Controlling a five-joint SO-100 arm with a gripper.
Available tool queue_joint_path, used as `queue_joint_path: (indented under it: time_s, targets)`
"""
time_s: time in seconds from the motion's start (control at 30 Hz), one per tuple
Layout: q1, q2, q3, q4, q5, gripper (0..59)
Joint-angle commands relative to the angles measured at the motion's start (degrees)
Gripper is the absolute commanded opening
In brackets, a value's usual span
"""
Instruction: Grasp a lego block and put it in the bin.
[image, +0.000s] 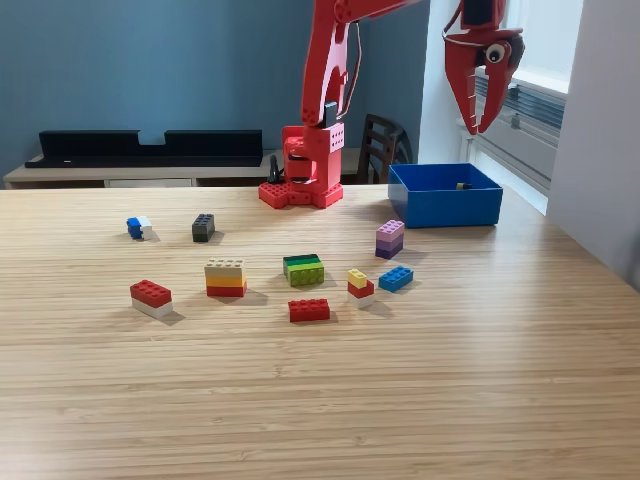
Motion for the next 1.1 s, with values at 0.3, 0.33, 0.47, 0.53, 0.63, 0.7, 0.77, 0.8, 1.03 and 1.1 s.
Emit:
queue_joint_path:
  time_s: [0.3, 0.33, 0.47, 0.53, 0.63, 0.7, 0.77, 0.8, 1.03, 1.1]
  targets:
    - [30.5, 2.0, 1.7, 2.2, -2.1, 0.0]
    - [32.8, 2.0, 1.8, 2.2, -2.7, 0.0]
    - [40.1, 2.0, 2.0, 2.1, -5.4, 0.0]
    - [43.2, 2.0, 2.0, 2.1, -6.2, 0.0]
    - [46.6, 2.0, 2.0, 2.0, -6.9, 0.0]
    - [47.9, 2.0, 2.5, 2.0, -7.2, 0.0]
    - [48.6, 2.0, 3.3, 2.0, -7.3, 0.0]
    - [48.8, 2.0, 3.4, 1.9, -7.3, 0.0]
    - [49.7, 2.0, 3.8, 1.8, -7.4, 0.0]
    - [49.7, 2.0, 3.8, 1.8, -7.4, 0.0]
